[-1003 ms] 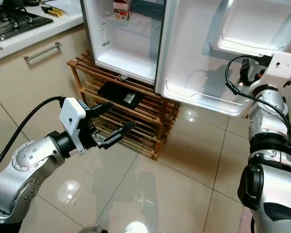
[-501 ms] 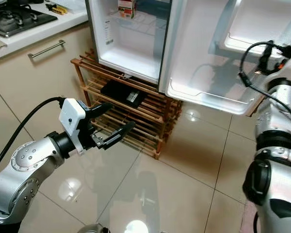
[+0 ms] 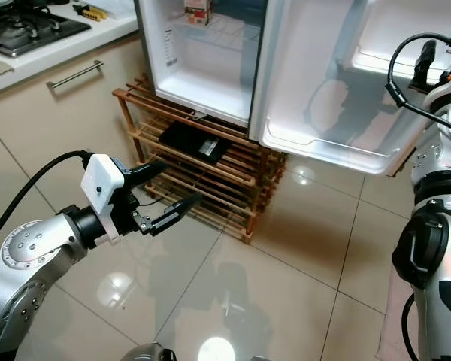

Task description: Restocking fridge

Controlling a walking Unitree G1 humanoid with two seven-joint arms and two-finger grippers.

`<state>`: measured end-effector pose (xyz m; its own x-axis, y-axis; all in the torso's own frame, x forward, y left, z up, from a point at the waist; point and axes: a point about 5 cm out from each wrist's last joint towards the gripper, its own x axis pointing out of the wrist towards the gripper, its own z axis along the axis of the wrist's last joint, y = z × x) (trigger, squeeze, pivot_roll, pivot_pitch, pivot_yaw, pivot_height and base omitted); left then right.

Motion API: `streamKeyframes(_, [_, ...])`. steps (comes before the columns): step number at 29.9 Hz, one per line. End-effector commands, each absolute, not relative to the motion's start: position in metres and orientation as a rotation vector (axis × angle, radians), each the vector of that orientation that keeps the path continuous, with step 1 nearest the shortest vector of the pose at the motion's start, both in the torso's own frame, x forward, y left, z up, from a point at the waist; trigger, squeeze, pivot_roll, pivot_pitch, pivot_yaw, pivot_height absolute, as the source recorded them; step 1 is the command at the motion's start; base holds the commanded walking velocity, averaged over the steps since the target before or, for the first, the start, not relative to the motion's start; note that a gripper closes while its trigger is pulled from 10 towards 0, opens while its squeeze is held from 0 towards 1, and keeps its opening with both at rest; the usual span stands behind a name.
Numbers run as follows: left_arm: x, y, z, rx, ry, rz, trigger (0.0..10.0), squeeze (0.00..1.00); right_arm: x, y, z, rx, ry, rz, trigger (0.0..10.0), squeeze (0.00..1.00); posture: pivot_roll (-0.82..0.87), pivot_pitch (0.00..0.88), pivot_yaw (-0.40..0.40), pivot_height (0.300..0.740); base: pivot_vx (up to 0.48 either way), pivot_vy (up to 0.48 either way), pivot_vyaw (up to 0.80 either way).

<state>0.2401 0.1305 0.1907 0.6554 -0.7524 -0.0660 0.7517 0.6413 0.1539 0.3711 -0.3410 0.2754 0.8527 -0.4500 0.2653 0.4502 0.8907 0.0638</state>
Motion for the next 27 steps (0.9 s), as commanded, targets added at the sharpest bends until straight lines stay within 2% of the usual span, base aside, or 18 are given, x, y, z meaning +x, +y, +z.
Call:
streamKeyframes(1, [0.236, 0.131, 0.195, 0.169, -0.014, -0.87, 10.0, 0.0, 0.368, -0.348, 0.284, -0.02, -0.288, -0.511, 10.0, 0.0, 0.16, 0.07, 0.011, 0.74, 0.0, 0.0, 0.0])
streamKeyframes(14, [0.224, 0.141, 0.197, 0.194, 0.047, -0.885, 10.0, 0.0, 0.366, -0.354, 0.294, 0.04, -0.299, -0.554, 10.0, 0.0, 0.23, 0.134, 0.043, 0.74, 0.0, 0.0, 0.0])
streamKeyframes(22, [0.22, 0.162, 0.213, 0.265, 0.07, -0.86, 10.0, 0.0, 0.367, -0.355, 0.298, 0.091, -0.285, -0.526, 10.0, 0.0, 0.33, 0.138, 0.07, 0.74, 0.0, 0.0, 0.0])
streamKeyframes(27, [0.22, 0.164, 0.217, 0.269, 0.061, -0.856, 10.0, 0.0, 0.366, -0.357, 0.301, 0.099, -0.293, -0.542, 10.0, 0.0, 0.33, 0.133, 0.069, 0.74, 0.0, 0.0, 0.0])
